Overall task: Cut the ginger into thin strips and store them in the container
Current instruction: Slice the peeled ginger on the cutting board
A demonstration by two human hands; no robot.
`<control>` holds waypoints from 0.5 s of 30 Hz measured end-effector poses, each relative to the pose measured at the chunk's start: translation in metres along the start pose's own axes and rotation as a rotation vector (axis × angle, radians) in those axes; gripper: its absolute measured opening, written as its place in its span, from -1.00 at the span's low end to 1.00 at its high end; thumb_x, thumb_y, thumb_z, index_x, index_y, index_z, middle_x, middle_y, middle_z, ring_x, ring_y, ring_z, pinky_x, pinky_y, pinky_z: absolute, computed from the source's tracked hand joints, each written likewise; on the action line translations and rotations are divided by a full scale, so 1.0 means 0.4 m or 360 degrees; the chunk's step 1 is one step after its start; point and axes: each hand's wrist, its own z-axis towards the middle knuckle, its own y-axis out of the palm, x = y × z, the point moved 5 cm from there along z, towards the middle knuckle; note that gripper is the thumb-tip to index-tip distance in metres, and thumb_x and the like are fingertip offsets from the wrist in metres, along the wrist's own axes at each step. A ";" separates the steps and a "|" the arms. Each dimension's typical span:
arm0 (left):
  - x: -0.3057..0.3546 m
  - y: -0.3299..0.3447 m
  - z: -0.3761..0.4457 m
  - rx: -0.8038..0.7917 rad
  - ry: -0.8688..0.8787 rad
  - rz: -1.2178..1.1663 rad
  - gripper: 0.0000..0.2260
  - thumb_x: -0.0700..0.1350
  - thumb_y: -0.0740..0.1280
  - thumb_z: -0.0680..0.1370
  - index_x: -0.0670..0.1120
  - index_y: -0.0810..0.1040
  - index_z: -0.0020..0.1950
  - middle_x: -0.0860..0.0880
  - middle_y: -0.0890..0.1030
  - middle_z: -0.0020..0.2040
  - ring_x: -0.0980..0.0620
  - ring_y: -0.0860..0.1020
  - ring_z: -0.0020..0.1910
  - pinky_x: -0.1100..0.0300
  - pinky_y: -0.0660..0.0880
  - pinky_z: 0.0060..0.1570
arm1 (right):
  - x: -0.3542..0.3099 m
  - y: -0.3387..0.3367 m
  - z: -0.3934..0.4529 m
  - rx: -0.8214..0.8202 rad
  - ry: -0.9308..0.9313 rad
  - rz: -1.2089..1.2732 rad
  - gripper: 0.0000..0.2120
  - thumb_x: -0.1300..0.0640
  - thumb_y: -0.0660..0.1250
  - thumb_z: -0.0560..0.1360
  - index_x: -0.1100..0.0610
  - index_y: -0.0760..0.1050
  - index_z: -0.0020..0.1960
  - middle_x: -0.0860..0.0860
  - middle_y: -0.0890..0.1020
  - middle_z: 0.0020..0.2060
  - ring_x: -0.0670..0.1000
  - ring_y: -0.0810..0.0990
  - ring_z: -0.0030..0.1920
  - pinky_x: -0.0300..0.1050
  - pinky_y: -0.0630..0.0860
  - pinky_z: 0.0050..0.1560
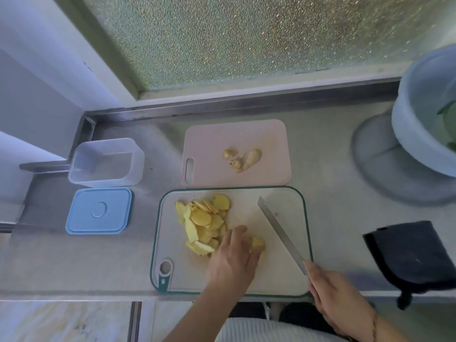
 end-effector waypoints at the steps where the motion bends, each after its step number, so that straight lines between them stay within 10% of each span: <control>1: -0.005 -0.003 -0.008 0.0110 0.0205 -0.0022 -0.67 0.04 0.38 0.57 -0.05 0.47 0.27 0.01 0.54 0.10 -0.05 0.62 -0.06 0.11 0.60 -0.21 | 0.005 0.004 0.000 0.0027 0.0008 -0.0004 -0.41 -0.30 0.04 0.46 0.09 0.29 -0.56 -0.05 0.35 -0.66 -0.13 0.35 -0.57 -0.21 0.32 -0.38; 5: -0.039 0.029 -0.033 0.0125 0.1022 0.0095 -0.84 -0.11 0.34 0.62 -0.08 0.54 0.19 -0.07 0.52 0.20 -0.11 0.56 0.08 0.02 0.58 0.03 | 0.006 0.028 0.002 0.0089 0.0049 0.0000 -0.44 -0.38 0.02 0.35 0.07 0.34 -0.50 -0.07 0.38 -0.63 -0.18 0.38 -0.54 -0.24 0.34 -0.31; 15: -0.029 0.047 0.013 -0.0064 0.1107 0.0110 -0.81 -0.10 0.28 0.63 -0.13 0.64 0.13 -0.13 0.59 0.17 -0.15 0.57 0.02 -0.02 0.59 0.01 | 0.013 0.069 0.025 0.0158 -0.0005 -0.0125 -0.29 -0.55 -0.11 0.35 0.10 0.25 -0.39 -0.06 0.27 -0.60 -0.12 0.25 -0.56 -0.16 0.24 -0.40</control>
